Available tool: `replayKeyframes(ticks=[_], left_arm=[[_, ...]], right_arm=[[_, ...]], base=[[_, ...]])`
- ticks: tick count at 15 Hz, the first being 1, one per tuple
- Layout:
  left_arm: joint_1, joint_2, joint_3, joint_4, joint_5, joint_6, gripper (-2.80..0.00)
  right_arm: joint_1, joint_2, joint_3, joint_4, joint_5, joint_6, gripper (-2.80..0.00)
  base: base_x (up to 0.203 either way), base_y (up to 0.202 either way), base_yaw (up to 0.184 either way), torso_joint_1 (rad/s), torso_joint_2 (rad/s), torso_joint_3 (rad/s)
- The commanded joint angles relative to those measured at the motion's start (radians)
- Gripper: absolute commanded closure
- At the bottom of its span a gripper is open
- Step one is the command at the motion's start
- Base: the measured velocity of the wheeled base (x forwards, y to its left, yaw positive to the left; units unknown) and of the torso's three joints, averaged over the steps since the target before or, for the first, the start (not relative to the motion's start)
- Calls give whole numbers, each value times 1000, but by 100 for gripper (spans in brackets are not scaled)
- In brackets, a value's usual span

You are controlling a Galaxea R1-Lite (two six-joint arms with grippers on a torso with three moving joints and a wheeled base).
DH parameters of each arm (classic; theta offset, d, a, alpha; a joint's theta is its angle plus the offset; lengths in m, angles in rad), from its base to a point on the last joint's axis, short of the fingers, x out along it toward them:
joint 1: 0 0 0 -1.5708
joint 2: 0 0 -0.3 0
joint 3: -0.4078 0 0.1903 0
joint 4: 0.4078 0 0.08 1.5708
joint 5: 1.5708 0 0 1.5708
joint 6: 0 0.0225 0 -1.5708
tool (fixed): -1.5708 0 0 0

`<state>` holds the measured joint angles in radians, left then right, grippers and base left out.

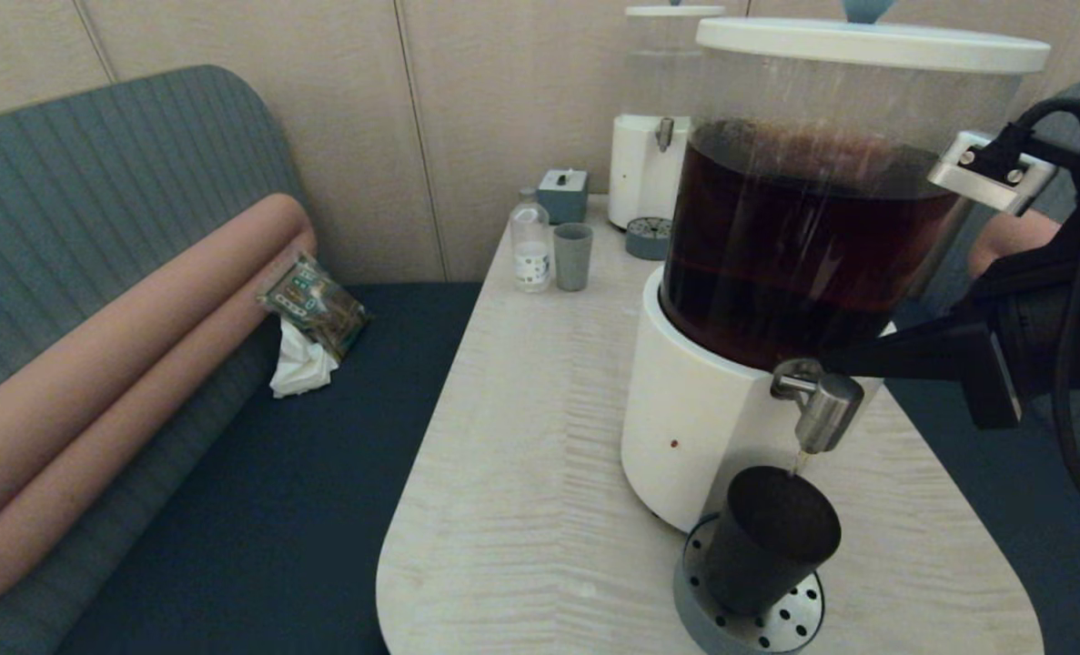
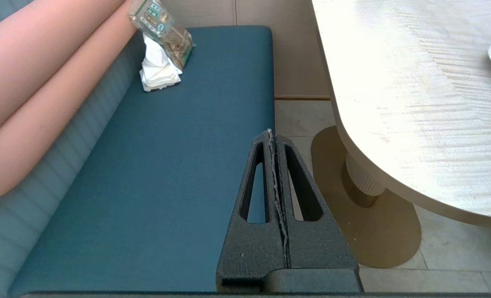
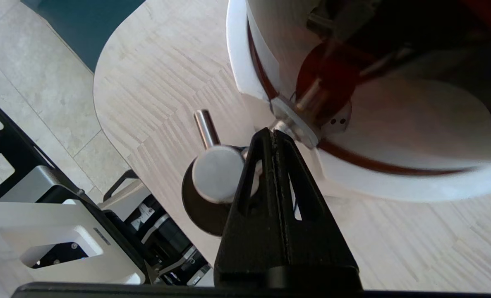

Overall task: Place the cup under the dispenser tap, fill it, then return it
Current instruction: Turn on the faucet

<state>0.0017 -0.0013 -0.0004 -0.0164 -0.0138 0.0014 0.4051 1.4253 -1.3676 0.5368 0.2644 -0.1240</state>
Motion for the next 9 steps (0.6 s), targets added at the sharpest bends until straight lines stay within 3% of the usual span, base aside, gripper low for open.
replayKeyframes(ticks=[1,9], left_arm=[[1,1,0,0,0,0,0],[1,1,-1,0,0,0,0]], right_arm=[[-10,-23,10,-1,-3,-2,0],[-83,-127,69,-8,-25,-1,0]], base=[[0,0,0,0,0,0],[0,0,0,0,0,0]])
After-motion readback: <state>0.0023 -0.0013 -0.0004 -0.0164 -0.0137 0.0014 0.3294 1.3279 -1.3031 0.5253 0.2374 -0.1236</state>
